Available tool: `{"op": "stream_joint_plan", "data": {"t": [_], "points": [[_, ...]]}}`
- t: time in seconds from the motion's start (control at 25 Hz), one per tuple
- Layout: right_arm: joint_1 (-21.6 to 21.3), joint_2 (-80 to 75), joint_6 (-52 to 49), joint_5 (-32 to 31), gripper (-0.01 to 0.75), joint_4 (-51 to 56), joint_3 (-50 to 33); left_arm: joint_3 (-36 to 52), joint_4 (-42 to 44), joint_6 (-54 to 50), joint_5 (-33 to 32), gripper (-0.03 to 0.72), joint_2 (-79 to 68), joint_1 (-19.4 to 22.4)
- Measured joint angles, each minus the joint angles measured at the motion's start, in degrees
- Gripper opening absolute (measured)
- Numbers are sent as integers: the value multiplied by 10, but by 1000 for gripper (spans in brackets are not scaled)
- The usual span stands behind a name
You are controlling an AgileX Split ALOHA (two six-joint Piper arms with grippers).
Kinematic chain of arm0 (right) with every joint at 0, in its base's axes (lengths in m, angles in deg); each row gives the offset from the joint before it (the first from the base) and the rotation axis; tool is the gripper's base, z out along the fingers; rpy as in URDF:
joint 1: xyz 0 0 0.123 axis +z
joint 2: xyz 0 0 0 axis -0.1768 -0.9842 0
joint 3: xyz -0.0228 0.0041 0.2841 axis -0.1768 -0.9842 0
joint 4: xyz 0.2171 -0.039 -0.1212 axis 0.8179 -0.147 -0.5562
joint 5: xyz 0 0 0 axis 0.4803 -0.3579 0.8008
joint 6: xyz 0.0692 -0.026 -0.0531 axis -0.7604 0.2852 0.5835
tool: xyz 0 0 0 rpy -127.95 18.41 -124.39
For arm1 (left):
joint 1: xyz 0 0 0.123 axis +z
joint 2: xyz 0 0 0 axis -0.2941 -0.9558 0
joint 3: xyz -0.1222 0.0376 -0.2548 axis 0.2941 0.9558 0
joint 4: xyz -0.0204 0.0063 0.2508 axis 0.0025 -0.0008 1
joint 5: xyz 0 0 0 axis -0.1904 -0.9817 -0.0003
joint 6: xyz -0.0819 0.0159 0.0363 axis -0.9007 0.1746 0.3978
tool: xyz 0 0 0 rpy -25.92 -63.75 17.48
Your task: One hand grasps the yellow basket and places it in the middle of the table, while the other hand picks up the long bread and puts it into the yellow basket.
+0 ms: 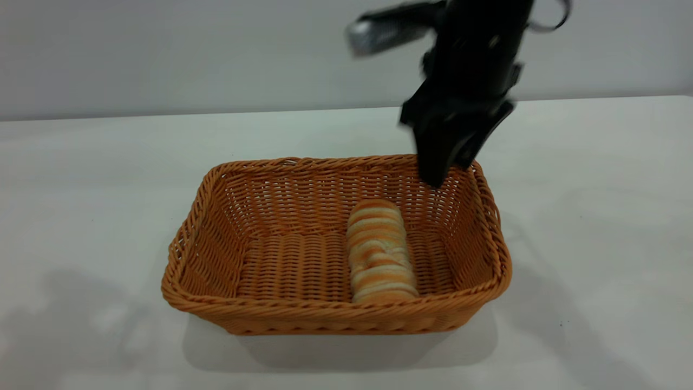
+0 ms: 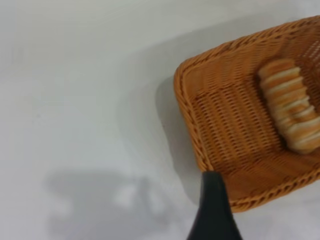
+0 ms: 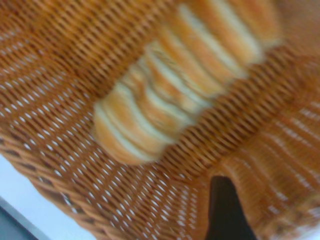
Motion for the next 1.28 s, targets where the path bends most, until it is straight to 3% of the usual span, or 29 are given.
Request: {"op": "stream_joint_plan", "data": {"t": [0.32,0.84,1.28], "points": [[-25,89,4,-49,502,24,0,9,0,-16,-41,582,94,0],[-25,285,4,-152,502,35,0,146,0,-16,-69,582,311,0],[-25,499,5,-162,502,81,-64,223,1,-15,-145,582,504,0]]}}
